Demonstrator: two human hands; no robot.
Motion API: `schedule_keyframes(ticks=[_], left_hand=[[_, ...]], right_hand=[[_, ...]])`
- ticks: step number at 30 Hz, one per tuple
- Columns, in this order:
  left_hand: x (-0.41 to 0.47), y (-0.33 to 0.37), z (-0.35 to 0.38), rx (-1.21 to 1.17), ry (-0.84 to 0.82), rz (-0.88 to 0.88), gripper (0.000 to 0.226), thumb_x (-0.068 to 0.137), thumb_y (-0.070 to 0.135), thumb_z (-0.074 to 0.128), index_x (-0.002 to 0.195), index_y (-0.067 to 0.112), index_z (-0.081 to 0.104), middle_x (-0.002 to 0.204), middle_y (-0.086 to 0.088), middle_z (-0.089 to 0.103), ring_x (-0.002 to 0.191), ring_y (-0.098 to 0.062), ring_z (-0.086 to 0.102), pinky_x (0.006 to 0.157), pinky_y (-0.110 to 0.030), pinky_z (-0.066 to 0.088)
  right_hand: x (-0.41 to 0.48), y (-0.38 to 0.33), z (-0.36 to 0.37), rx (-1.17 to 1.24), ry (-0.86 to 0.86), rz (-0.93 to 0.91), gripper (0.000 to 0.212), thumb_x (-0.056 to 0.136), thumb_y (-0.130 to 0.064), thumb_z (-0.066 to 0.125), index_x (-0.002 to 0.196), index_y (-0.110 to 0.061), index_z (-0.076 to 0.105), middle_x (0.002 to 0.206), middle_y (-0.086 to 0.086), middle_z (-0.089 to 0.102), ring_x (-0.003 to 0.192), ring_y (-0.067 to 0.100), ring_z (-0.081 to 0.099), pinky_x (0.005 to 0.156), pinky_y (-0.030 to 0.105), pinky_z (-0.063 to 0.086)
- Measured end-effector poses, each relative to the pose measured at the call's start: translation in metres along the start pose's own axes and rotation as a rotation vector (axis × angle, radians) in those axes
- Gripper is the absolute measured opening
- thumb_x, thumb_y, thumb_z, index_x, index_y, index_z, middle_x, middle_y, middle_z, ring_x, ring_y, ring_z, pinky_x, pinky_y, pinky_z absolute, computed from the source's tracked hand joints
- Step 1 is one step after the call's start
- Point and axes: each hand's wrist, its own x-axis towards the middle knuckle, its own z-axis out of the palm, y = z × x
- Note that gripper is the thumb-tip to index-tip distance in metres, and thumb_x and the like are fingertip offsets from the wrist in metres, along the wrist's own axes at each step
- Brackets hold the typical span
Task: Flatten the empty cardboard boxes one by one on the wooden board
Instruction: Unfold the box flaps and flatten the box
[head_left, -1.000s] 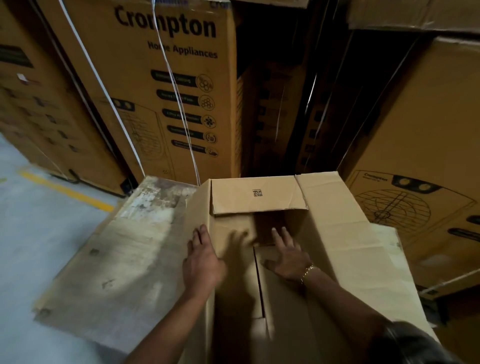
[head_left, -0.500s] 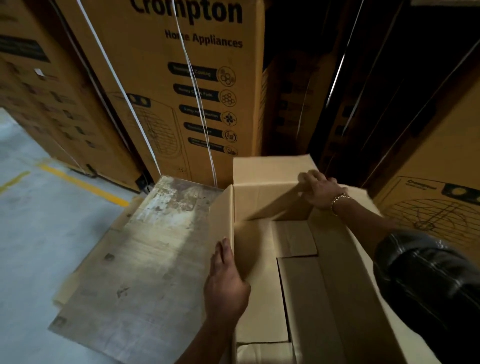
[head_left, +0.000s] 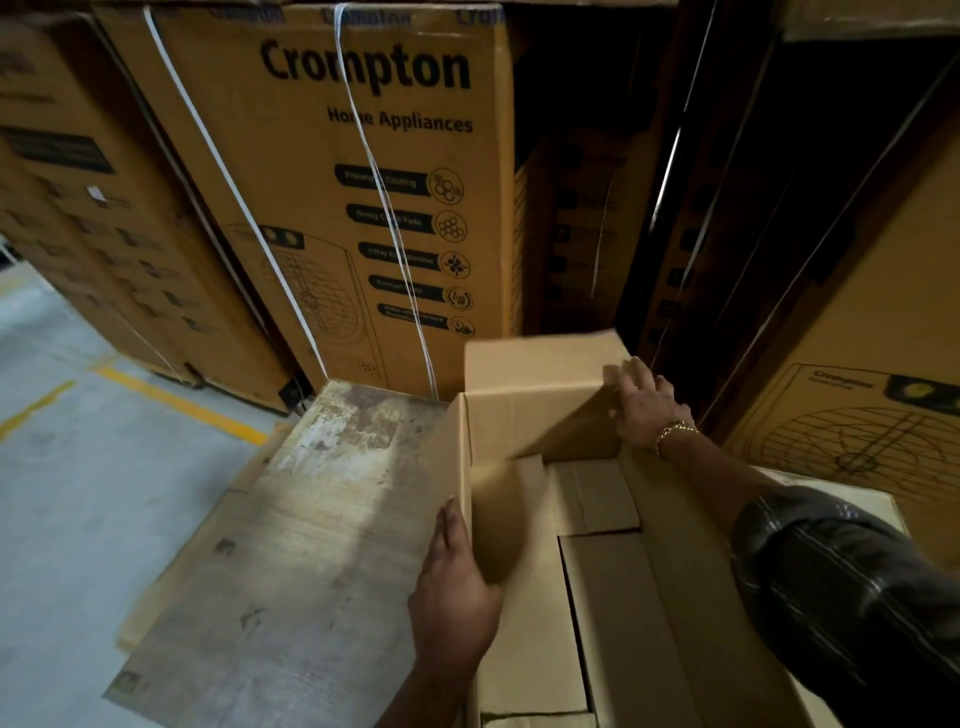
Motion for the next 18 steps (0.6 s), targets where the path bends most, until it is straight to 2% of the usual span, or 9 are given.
schedule_keyframes(ticks=[2,4,7,10,15,18], left_hand=[[0.000,0.001,-0.001,0.037,0.007,-0.003,0.098,0.083,0.023,0.059,0.155,0.029,-0.007,0.162,0.004,0.023,0.125,-0.024,0.053,0.092,-0.038,0.050],[-0.001,0.002,-0.001,0.048,0.022,0.001,0.096,0.084,0.022,0.059,0.155,0.028,-0.006,0.162,0.004,0.024,0.124,-0.023,0.055,0.088,-0.036,0.051],[-0.004,0.000,0.001,0.078,0.068,0.042,0.091,0.086,0.025,0.059,0.156,0.023,0.000,0.160,0.001,0.028,0.124,-0.024,0.055,0.087,-0.037,0.053],[-0.007,0.001,-0.002,0.088,0.089,0.067,0.088,0.086,0.029,0.058,0.155,0.020,0.004,0.160,-0.001,0.026,0.131,-0.027,0.048,0.088,-0.042,0.052],[-0.047,-0.010,0.002,0.088,-0.018,0.062,0.097,0.086,0.043,0.059,0.155,0.019,-0.005,0.165,-0.005,0.004,0.148,-0.032,0.017,0.110,-0.053,0.036],[-0.112,-0.036,0.019,0.059,-0.063,0.026,0.103,0.088,0.050,0.059,0.156,0.021,-0.012,0.165,-0.003,-0.007,0.151,-0.029,0.010,0.114,-0.048,0.030]], right_hand=[[-0.018,0.012,0.007,0.073,0.014,0.014,0.087,0.091,-0.019,0.052,0.156,-0.029,-0.005,0.165,0.005,-0.012,0.146,0.046,0.018,0.111,0.062,0.032],[-0.049,0.026,0.013,0.128,0.009,0.017,0.095,0.089,-0.011,0.050,0.155,-0.027,-0.017,0.165,0.008,-0.010,0.142,0.044,0.030,0.109,0.056,0.039],[-0.112,0.044,0.019,0.192,-0.014,0.058,0.098,0.091,-0.017,0.054,0.153,-0.025,-0.021,0.166,0.008,0.001,0.119,0.036,0.057,0.087,0.044,0.055],[-0.185,0.058,0.032,0.188,-0.035,0.065,0.095,0.092,-0.025,0.052,0.153,-0.029,-0.021,0.165,0.007,0.004,0.109,0.030,0.062,0.078,0.039,0.058],[-0.316,0.084,0.052,0.168,-0.148,0.075,0.092,0.095,-0.030,0.052,0.153,-0.028,-0.020,0.166,0.005,-0.001,0.127,0.028,0.054,0.096,0.038,0.054],[-0.384,0.105,0.052,0.344,-0.233,0.101,0.087,0.094,-0.040,0.054,0.156,-0.036,-0.007,0.165,-0.004,0.009,0.131,0.021,0.051,0.102,0.036,0.047]])
